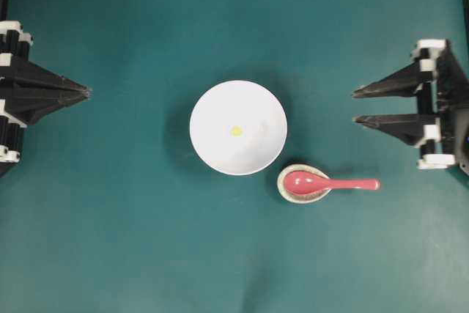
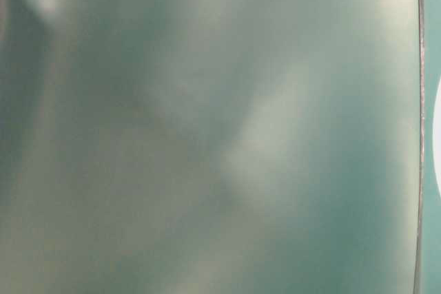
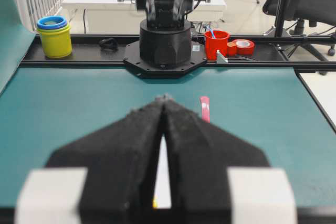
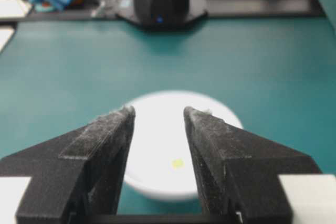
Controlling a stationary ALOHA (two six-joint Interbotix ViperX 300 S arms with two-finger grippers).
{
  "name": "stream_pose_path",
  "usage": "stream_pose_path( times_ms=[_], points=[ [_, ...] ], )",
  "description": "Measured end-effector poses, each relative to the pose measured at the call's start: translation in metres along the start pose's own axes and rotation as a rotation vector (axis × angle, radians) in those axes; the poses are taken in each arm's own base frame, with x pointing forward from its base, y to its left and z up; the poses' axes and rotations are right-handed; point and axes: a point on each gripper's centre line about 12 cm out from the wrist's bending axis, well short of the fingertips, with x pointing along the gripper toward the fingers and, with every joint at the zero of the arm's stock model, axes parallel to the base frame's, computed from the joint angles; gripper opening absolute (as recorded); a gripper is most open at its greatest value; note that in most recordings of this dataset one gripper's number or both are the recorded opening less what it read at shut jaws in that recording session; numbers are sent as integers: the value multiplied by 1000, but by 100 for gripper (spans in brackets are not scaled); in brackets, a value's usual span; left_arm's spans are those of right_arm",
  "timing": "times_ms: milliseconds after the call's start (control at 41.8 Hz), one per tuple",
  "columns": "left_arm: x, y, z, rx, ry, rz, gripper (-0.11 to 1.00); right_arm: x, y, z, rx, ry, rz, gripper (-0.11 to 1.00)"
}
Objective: Scoop the yellow hexagonal prism block from the bowl with a spoon using the right arm.
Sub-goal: 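Move the right gripper toward the red spoon on the spoon rest, then close the right gripper on the red spoon's handle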
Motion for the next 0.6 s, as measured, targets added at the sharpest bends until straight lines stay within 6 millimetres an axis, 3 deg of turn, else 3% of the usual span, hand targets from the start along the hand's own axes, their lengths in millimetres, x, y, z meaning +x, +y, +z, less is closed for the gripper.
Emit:
stream_pose_path(
  times_ms=[599],
  points=[
    [0, 0, 0, 5, 3, 0, 0, 17, 41, -86, 84, 79, 62, 52]
  ],
)
